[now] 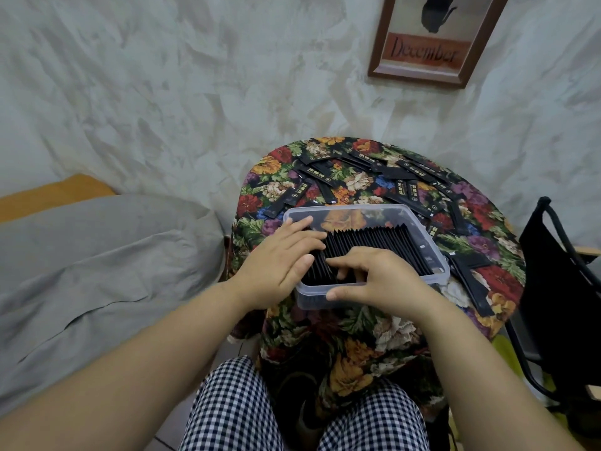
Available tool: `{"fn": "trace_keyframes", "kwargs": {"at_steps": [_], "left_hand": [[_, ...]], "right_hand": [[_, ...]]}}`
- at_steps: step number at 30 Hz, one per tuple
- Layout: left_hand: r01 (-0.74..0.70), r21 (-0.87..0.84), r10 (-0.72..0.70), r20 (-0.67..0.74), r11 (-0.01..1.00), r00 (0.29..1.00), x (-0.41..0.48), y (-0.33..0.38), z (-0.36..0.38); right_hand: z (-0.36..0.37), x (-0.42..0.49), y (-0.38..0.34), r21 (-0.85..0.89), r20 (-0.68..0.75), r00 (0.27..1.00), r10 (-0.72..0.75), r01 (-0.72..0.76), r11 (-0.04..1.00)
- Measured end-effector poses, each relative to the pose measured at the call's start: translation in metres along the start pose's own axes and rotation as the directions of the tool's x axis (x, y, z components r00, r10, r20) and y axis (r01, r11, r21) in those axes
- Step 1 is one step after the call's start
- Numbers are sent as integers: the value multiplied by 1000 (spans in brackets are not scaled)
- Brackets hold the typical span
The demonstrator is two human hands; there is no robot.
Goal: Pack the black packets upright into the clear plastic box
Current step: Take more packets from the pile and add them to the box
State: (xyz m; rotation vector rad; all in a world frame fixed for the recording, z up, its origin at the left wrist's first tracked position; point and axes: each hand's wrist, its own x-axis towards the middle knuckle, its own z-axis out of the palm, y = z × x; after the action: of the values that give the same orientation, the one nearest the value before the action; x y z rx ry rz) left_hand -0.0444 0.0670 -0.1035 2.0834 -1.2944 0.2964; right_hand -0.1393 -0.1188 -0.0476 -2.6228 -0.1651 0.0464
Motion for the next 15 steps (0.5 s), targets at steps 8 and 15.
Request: {"fn": "trace_keyframes", "kwargs": {"at_steps": [8,15], "left_hand": [[2,6,-2,-17,1000,1000,9,-14,-3],[1,-16,-1,4,1000,1000,9,-15,-4]], "right_hand": [[-23,25,2,175,19,999,44,-47,983],[-70,106,29,192,-170,977,126,-93,977]]}}
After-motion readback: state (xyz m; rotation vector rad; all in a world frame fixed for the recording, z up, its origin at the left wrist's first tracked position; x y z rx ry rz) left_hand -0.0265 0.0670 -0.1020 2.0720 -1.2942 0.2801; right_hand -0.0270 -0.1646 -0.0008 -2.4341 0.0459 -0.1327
